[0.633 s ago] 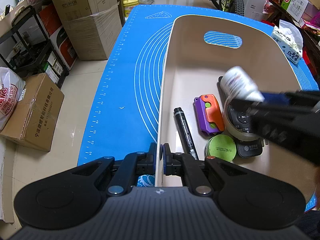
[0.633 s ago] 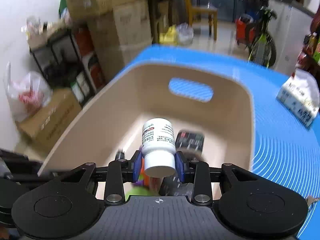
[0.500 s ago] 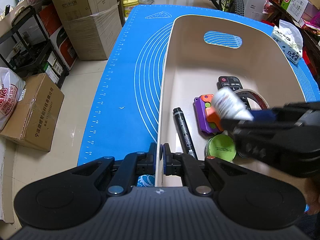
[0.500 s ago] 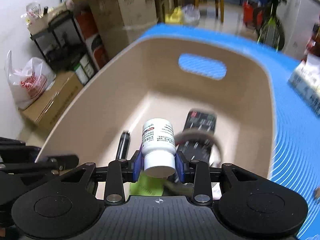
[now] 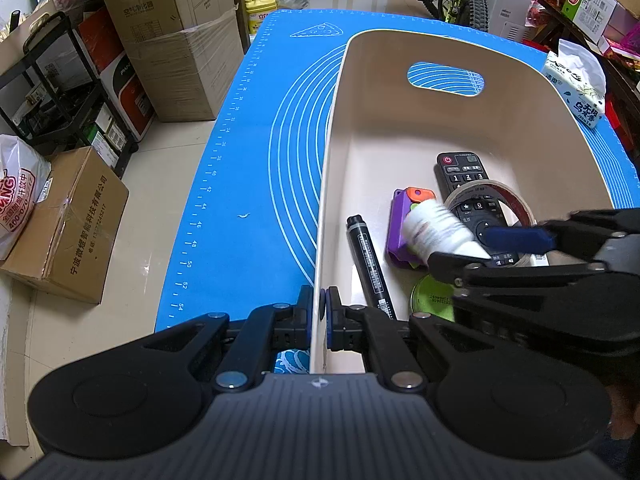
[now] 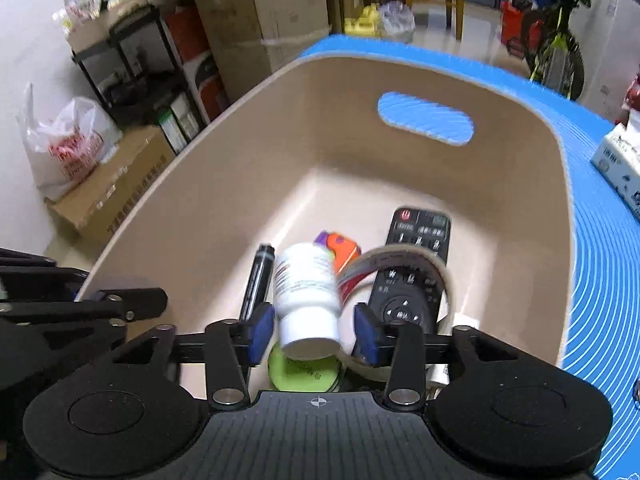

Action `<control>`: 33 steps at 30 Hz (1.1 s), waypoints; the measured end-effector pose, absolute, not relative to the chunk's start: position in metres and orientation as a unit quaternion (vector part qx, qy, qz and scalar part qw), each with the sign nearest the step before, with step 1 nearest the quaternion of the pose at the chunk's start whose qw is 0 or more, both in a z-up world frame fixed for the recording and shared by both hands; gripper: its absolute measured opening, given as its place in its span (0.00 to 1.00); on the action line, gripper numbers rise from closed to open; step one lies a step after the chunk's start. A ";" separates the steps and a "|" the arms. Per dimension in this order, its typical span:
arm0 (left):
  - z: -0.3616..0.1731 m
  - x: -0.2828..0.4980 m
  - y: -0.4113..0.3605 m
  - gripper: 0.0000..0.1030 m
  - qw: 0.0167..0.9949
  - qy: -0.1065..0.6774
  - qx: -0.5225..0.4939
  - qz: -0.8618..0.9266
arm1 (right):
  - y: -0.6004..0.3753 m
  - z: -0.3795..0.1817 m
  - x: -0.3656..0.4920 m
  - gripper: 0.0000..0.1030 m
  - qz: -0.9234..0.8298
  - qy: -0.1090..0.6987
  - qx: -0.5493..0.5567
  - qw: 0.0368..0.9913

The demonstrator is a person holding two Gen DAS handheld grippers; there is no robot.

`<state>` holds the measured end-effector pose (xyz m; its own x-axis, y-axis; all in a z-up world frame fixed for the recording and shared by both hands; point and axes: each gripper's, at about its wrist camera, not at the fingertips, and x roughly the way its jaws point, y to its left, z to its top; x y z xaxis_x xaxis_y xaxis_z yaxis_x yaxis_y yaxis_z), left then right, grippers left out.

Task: Organize rigid objects
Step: 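Carry the white pill bottle into the bin and release it, then return the open right gripper toward the keys on the mat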

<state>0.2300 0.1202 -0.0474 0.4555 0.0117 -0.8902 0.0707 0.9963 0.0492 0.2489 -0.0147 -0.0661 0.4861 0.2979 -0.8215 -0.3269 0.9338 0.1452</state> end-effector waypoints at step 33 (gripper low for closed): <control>-0.048 0.230 0.121 0.07 0.852 0.521 0.040 -0.017 | -0.271 -0.129 0.202 0.60 -0.155 0.421 0.174 0.876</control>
